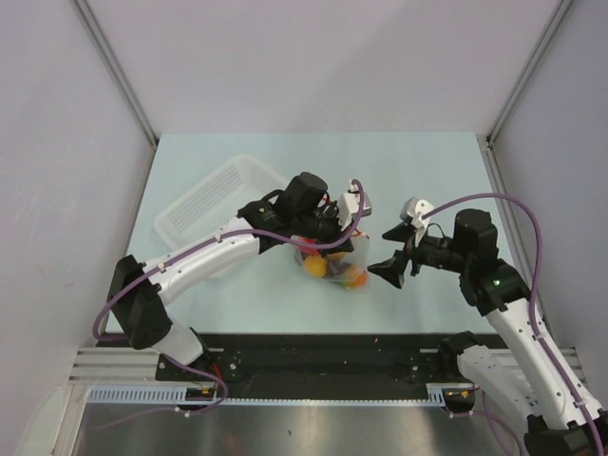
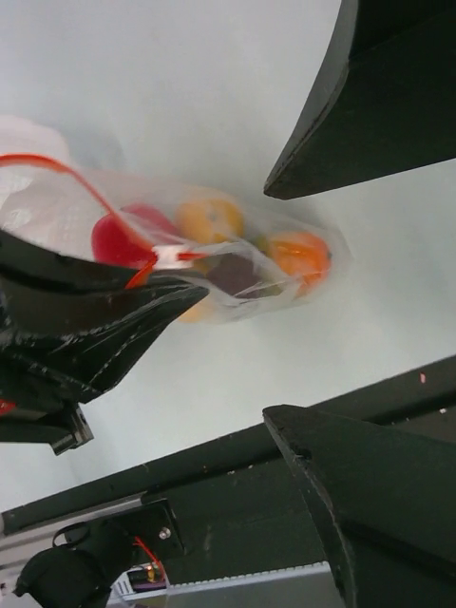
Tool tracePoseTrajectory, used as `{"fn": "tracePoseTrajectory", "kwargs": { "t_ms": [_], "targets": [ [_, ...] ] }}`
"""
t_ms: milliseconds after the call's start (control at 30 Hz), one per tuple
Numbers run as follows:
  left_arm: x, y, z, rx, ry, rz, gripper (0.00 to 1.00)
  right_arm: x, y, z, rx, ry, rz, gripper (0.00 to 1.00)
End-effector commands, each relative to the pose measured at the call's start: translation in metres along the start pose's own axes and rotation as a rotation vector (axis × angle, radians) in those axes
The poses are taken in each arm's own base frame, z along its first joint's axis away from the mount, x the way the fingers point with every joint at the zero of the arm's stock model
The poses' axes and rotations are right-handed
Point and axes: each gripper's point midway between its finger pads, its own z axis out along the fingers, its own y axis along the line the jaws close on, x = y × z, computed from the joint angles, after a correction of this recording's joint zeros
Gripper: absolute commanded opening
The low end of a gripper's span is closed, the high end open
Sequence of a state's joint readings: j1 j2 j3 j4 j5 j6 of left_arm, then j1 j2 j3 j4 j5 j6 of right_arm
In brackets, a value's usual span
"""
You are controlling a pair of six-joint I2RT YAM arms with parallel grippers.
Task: Place the food in the zip-top bag and seal the zipper
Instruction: Zip the zipper food storage bag at the center of the board.
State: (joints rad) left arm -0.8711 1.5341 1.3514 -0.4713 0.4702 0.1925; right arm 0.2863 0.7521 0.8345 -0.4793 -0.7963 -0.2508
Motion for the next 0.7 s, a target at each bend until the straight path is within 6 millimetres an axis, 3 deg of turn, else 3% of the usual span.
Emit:
{"fn": "tracePoseTrajectory", "kwargs": {
  "t_ms": [0,167,367,667],
  "targets": [
    [-0.025,-0.01,-0.004,0.064,-0.078,0.062,0.0,-0.014,-0.018,0.02,0.085,-0.056,-0.2,0.91],
    [-0.024,-0.012,-0.006,0.071,-0.081,0.076,0.0,-0.015,-0.021,0.034,0.077,-0.076,-0.236,0.69],
    [-0.022,-0.014,-0.005,0.081,-0.077,0.08,0.0,-0.021,-0.022,0.035,0.094,-0.149,-0.316,0.44],
    [-0.022,-0.014,-0.004,0.085,-0.075,0.069,0.0,-0.023,-0.017,0.041,0.053,-0.158,-0.348,0.42]
  ]
}}
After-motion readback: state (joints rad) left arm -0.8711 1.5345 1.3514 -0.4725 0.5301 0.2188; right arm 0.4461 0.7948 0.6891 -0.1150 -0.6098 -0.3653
